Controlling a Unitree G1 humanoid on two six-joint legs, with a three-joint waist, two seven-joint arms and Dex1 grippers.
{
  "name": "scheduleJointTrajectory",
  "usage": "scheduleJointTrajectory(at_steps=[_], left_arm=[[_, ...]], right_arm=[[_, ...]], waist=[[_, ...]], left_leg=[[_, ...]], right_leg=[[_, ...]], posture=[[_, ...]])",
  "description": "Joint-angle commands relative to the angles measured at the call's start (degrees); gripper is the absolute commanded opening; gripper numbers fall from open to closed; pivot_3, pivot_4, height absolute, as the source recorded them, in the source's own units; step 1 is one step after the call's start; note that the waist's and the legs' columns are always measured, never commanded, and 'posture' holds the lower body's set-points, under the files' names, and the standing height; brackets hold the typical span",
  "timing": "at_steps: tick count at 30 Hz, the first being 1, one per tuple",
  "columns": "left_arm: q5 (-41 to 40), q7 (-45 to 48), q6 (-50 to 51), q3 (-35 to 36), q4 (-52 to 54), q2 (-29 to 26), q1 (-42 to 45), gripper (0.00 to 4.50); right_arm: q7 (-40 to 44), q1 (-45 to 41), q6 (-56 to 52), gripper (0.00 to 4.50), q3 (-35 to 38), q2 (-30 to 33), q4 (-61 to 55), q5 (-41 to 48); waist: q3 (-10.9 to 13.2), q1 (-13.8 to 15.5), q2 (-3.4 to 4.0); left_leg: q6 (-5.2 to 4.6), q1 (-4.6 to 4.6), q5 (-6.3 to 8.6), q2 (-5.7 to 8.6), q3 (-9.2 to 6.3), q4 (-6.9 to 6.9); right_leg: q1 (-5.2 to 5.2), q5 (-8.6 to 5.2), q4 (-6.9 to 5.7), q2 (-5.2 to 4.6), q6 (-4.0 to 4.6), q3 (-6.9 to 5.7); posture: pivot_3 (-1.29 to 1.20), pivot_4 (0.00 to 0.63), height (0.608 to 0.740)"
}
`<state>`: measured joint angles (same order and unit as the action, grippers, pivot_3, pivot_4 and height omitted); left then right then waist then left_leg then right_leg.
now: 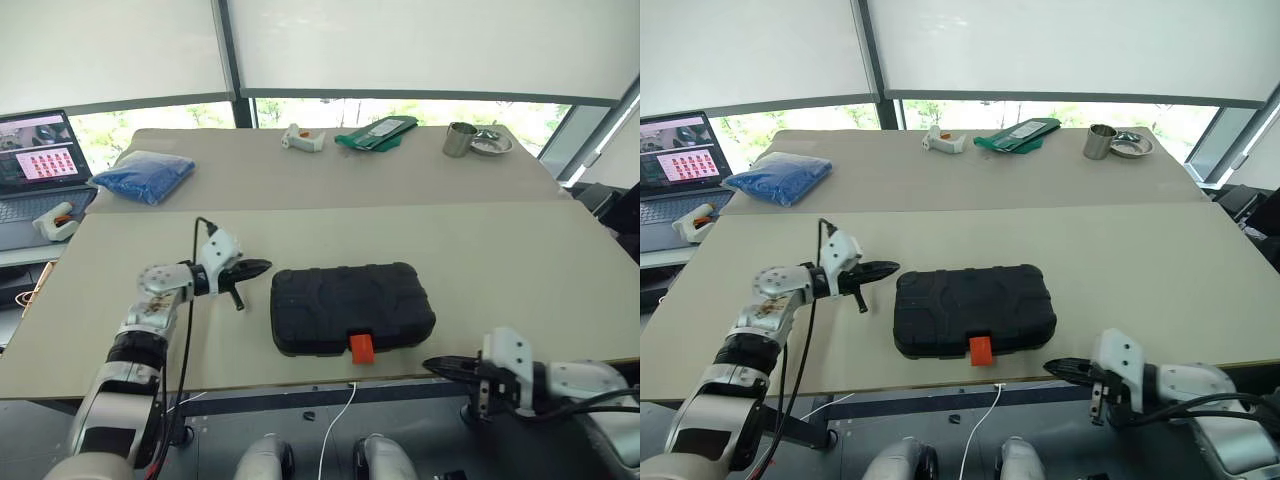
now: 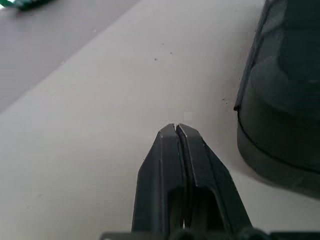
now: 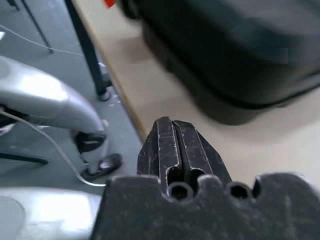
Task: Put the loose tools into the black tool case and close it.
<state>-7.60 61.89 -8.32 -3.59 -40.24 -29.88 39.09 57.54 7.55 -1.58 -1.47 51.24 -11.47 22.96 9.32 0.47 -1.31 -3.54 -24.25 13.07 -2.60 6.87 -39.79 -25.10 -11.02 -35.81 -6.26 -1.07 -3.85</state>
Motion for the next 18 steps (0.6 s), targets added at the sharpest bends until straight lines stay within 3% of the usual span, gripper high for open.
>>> scheduleJointTrajectory(at_steps=[1, 6, 18], left_arm=[[1.9, 0.5, 1.6, -1.2, -4.0, 0.8, 3.0, 0.07], [1.1, 3.2, 3.2, -1.3, -4.4, 0.9, 2.4, 0.07], [-7.6, 2.3, 10.8, 6.5, 14.5, -0.9, -10.8, 0.07]], right_arm=[[-1.9, -4.6, -3.8, 0.00, -2.0, -2.4, -0.7, -2.8], [-4.1, -12.0, -3.5, 0.00, -3.8, -6.9, 4.3, -7.3], [-8.0, -30.4, 3.6, 0.00, -4.9, -16.0, 23.5, -15.9]], waist=[[0.0, 0.0, -0.01], [0.1, 0.1, -0.09], [0.1, -1.0, -0.09]], left_leg=[[0.00, -0.04, 0.00, 0.00, -0.01, 0.00], [0.00, -0.11, 0.00, -0.01, -0.01, -0.01], [0.01, -0.12, -0.01, -0.05, 0.01, -0.02]], right_leg=[[-0.03, 0.00, 0.00, 0.03, 0.01, 0.00], [-0.07, 0.00, 0.01, 0.05, 0.02, -0.02], [-0.12, 0.13, -0.06, 0.04, 0.23, 0.00]], posture=[[0.00, 0.150, 0.740], [0.00, 0.150, 0.740], [0.00, 0.150, 0.740]])
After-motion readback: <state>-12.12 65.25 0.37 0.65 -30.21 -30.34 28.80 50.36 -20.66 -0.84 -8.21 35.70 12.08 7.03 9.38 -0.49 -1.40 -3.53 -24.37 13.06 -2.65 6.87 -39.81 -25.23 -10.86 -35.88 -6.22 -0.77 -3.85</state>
